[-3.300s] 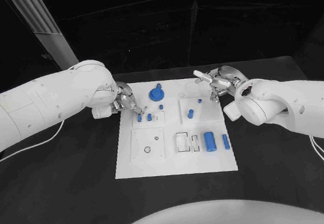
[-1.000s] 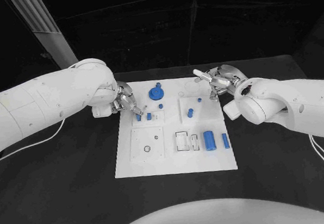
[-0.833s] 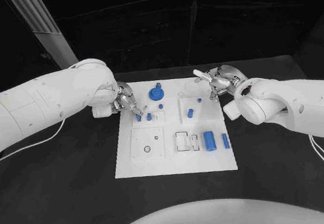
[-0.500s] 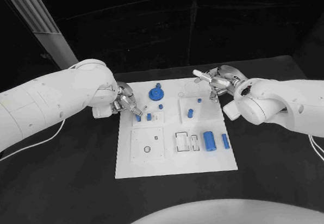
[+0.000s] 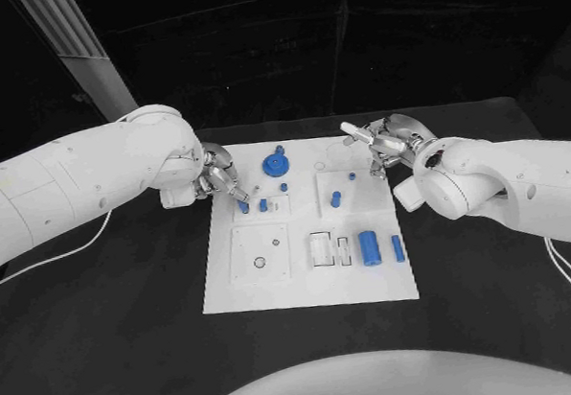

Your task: Assemble the parts on the task board

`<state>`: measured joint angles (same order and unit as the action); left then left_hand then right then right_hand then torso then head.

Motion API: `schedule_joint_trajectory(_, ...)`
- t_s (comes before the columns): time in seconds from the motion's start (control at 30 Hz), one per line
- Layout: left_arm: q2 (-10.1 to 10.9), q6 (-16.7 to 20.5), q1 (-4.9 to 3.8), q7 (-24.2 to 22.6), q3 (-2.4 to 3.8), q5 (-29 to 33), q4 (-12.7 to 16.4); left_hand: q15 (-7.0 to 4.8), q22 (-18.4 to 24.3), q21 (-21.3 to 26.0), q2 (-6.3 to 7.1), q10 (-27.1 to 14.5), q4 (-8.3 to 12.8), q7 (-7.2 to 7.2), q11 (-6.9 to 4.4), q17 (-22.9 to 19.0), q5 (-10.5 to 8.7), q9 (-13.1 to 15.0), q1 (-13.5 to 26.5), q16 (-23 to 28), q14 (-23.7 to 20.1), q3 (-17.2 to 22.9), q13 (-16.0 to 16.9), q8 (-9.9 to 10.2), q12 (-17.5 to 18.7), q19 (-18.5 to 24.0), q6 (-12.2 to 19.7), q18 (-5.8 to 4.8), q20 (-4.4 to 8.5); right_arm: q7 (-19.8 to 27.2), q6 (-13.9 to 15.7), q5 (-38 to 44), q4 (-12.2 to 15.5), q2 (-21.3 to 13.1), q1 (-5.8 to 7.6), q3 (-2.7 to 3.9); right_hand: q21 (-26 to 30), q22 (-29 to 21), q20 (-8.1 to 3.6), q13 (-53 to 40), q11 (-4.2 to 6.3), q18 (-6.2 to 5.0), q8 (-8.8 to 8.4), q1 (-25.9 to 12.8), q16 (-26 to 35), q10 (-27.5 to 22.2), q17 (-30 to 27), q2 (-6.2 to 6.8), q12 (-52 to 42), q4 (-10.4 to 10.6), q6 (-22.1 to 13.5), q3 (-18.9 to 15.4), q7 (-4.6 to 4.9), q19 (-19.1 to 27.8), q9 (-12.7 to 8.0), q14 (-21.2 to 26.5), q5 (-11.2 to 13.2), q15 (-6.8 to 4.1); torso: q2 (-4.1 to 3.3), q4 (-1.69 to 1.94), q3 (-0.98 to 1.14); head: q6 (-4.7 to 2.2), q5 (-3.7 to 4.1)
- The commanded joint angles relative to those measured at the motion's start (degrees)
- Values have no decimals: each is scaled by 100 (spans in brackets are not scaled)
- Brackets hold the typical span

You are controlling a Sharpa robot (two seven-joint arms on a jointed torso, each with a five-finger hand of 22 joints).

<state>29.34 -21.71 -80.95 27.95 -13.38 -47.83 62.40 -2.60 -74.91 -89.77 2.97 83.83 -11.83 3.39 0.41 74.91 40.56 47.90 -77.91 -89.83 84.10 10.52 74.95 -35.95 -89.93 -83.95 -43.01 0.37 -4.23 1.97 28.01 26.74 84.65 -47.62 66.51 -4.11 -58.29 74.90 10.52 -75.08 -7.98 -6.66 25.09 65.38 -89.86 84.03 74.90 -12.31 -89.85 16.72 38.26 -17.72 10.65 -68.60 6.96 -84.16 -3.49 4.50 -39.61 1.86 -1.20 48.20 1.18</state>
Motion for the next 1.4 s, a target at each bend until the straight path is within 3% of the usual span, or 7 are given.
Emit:
schedule_joint_trajectory(0.03,35,166,-5,-162,-3,-32,40,-42,-1509,-23,15,617,5,0,-40,1509,8,16,-57,-17,590,45,1505,-15,-7,-605,-51,-37,34,32,36,8,1,2,9,3,18,436,-28,-1492,36,-42,21,29,-14,597,1510,-28,-15,-16,13,-30,116,-18,-5,-584,-37,-44,2,-2,0,0,3)
schedule_joint_trajectory(0.8,413,714,-7,-183,-4,66,553,-49,-1509,-23,6,617,-70,2,-40,1509,-221,41,72,-17,590,167,1505,-29,-7,-605,-50,-37,42,36,50,8,-4,-17,9,3,21,436,-29,-1492,36,-42,25,34,-14,597,1510,-33,-15,-16,12,-30,116,-18,-7,-584,-40,-44,-3,-4,-1,22,2)
schedule_joint_trajectory(1.4,655,1205,-5,-297,-5,72,867,-56,-1509,-23,-76,617,-73,-12,-49,1509,-255,63,23,-17,590,222,1505,-48,-7,-605,-30,-37,45,43,57,8,-2,-31,9,3,21,436,-29,-1492,36,-42,25,34,-14,597,1510,-33,-15,-16,12,-30,116,-18,-7,-584,-40,-44,0,4,1,22,3)
